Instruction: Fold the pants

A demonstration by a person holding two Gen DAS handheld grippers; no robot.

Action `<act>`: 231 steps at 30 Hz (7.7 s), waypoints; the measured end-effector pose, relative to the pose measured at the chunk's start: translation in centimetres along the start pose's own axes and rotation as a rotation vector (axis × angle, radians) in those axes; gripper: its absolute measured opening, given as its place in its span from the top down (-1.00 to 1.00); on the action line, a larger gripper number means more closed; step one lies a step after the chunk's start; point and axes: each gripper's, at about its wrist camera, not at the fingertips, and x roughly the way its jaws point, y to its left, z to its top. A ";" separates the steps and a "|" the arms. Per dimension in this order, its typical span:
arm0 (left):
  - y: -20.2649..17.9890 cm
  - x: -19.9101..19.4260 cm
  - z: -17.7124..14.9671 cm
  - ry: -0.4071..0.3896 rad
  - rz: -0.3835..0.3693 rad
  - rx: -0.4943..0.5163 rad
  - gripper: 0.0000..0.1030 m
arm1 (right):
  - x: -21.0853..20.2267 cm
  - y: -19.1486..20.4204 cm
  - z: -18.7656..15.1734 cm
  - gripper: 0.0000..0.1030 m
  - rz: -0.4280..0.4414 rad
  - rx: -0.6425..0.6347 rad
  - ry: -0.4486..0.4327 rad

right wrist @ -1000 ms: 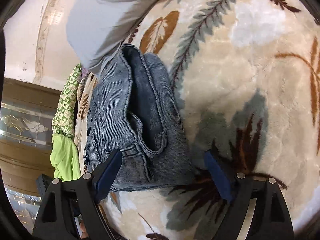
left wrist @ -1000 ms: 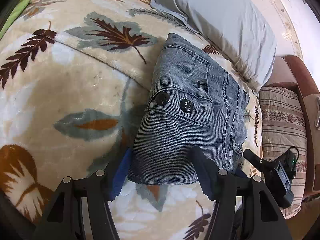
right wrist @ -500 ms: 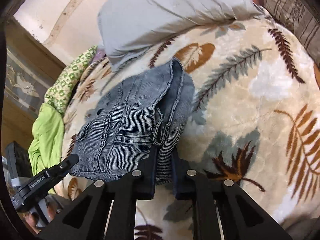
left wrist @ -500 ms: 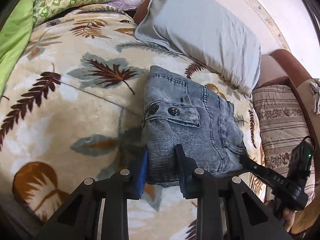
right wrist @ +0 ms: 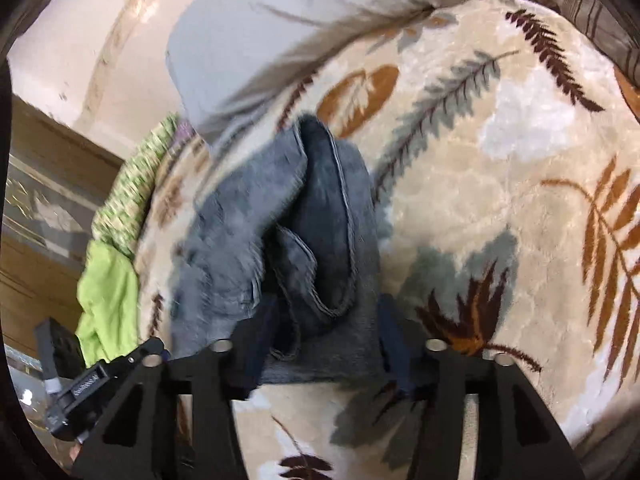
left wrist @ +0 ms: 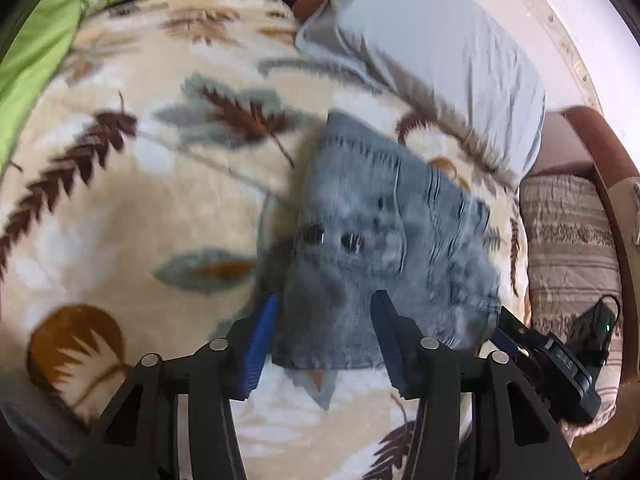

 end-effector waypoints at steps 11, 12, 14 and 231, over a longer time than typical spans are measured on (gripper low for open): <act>-1.0 3.2 6.0 0.108 0.033 0.003 -0.26 | 1.9 3.4 4.7 -0.43 0.044 -0.063 0.017; -0.8 4.3 6.3 0.123 0.034 0.008 -0.26 | 2.4 3.4 4.8 -0.43 0.050 -0.075 0.020; -0.4 5.7 6.4 0.109 0.051 0.015 -0.22 | 3.4 3.0 4.5 -0.43 0.049 -0.092 0.017; -4.7 -9.5 -14.5 -0.358 0.280 0.421 -0.52 | -9.2 8.8 -11.7 -0.46 -0.280 -0.362 -0.239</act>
